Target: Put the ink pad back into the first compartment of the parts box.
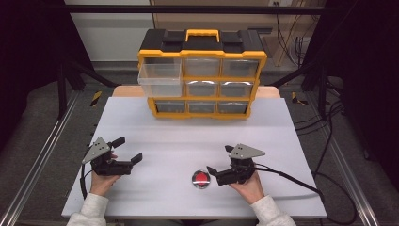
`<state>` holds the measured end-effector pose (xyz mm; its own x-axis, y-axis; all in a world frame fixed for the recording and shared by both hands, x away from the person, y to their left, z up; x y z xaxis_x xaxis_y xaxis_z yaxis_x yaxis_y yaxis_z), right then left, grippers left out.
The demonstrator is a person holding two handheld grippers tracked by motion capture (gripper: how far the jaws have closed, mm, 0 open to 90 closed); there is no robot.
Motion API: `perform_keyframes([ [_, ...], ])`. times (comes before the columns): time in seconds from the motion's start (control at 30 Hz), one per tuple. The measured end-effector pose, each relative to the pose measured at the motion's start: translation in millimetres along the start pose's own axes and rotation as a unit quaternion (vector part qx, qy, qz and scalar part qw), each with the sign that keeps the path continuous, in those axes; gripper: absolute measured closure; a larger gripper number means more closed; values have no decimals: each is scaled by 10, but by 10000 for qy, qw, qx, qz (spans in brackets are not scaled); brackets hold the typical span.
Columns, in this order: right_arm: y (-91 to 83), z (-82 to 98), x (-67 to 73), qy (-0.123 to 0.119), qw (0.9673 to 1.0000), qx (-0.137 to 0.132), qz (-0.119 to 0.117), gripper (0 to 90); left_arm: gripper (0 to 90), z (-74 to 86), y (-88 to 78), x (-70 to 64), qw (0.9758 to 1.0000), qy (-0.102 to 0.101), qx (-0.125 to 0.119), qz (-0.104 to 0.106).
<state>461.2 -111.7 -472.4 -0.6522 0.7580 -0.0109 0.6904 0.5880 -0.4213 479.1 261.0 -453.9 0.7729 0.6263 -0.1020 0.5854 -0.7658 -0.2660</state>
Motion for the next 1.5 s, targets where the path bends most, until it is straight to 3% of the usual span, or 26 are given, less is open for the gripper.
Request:
perform_keyframes([
  [0.53,203,104,217,-140,9990,378,-192,6,11,15,17,-2,10000,6,58,13],
  [0.83,308,154,337,-344,9971,628,-270,12,10,19,20,-2,10000,26,73,12],
  [1.17,370,205,356,-353,9960,771,-276,21,10,23,26,-4,10000,23,86,10],
  [1.3,408,237,388,-517,9941,929,-229,21,11,23,26,-1,10000,15,83,8],
  [1.5,455,279,424,-561,9924,1054,-285,36,11,24,28,-2,10000,18,90,7],
])
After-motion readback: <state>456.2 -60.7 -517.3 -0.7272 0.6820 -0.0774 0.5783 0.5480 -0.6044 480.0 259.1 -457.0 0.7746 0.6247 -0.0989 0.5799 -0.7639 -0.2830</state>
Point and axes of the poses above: each handheld gripper's, and its own axes: y roughly forward along the jaws, z roughly out of its underside, x roughly to its left, the point moved 4 cm from there along y, roughly forward along the jaws, and after that the axes turned 9 degrees about z, right-handed, at the moved point
